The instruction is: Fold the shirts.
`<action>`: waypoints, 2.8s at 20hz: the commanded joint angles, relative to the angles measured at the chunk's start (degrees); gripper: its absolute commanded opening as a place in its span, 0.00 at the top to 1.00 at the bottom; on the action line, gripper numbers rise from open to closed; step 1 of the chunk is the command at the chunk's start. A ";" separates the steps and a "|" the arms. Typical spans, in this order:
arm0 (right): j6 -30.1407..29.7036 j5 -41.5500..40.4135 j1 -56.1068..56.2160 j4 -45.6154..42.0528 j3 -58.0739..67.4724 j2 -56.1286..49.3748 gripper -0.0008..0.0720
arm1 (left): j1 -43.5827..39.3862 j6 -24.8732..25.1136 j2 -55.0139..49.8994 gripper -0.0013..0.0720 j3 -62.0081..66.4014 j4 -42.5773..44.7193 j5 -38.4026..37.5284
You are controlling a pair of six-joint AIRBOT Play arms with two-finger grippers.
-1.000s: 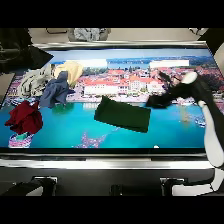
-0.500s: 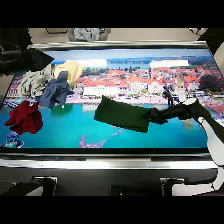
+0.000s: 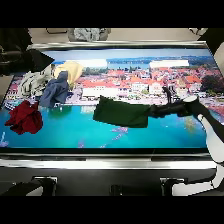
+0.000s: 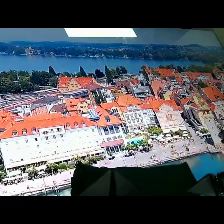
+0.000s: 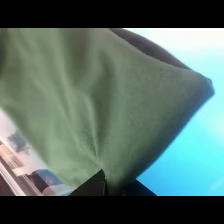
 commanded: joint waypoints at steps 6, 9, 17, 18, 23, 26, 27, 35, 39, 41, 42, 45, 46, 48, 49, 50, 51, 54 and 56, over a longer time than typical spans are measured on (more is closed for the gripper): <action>7.45 5.68 -22.80 -5.60 24.17 -0.07 0.94 | 0.00 0.00 0.04 0.95 0.00 0.02 -0.04; 7.61 12.85 -35.87 -7.48 24.48 -0.07 0.94 | 0.00 0.00 0.04 0.95 0.00 0.02 -0.04; 12.24 19.93 -53.22 -33.29 18.18 1.84 0.93 | 0.00 -0.02 0.04 0.95 0.00 0.00 -0.04; 13.33 18.14 -53.77 -35.52 14.86 3.06 0.94 | 0.00 -0.02 0.04 0.95 0.00 0.00 -0.07; 16.15 10.14 -54.10 -35.74 -1.38 10.16 0.93 | 0.00 0.00 0.04 0.95 0.00 0.00 -0.07; 19.15 6.21 -54.10 -38.16 -9.64 15.41 0.94 | 0.00 -0.02 0.04 0.95 0.00 0.00 -0.11; 19.43 5.29 -54.10 -39.39 -11.89 16.87 0.94 | 0.00 0.00 0.04 0.95 0.00 0.00 -0.35; 20.44 5.99 -54.10 -45.77 -14.73 19.21 0.94 | 0.00 0.00 0.04 0.95 0.00 0.00 -3.45; 22.95 7.72 -54.10 -45.51 -14.73 19.21 0.92 | 0.00 0.02 0.04 0.95 0.00 0.00 -3.43; 22.67 9.05 -54.10 -45.55 -14.51 19.34 0.40 | 0.02 0.02 0.04 0.95 0.00 0.00 -3.41; 19.61 9.29 -54.10 -46.16 -13.53 19.41 0.18 | 0.00 0.02 0.04 0.95 0.00 0.00 -3.39; 17.51 12.72 -54.07 -47.67 -1.03 19.45 0.06 | 0.00 0.00 0.04 0.95 0.02 0.00 -3.41; 17.44 11.63 -54.01 -45.27 5.07 19.45 0.06 | 0.00 0.00 0.04 0.95 0.02 0.02 -3.34; 14.32 4.68 -51.25 -38.10 17.53 19.43 0.07 | 0.00 0.00 -0.31 0.95 0.24 0.92 -0.92; 10.71 0.52 -47.30 -36.70 22.88 19.45 0.07 | 0.00 -0.02 -0.98 0.96 0.85 2.82 -0.20; 7.39 -2.10 -42.10 -37.05 26.67 19.45 0.07 | 0.00 -1.27 -2.34 0.96 1.90 7.19 -0.59; 4.85 -3.08 -35.19 -38.34 29.14 19.43 0.07 | -0.20 -4.81 -4.35 0.96 3.08 14.47 -2.12; 8.70 -0.02 -12.59 -47.78 29.57 18.23 0.06 | -1.29 -13.49 -10.86 0.93 3.26 35.65 -10.69; 13.79 6.38 -1.42 -52.76 29.44 14.88 0.04 | -1.27 -13.53 -14.73 0.14 1.14 35.32 -19.63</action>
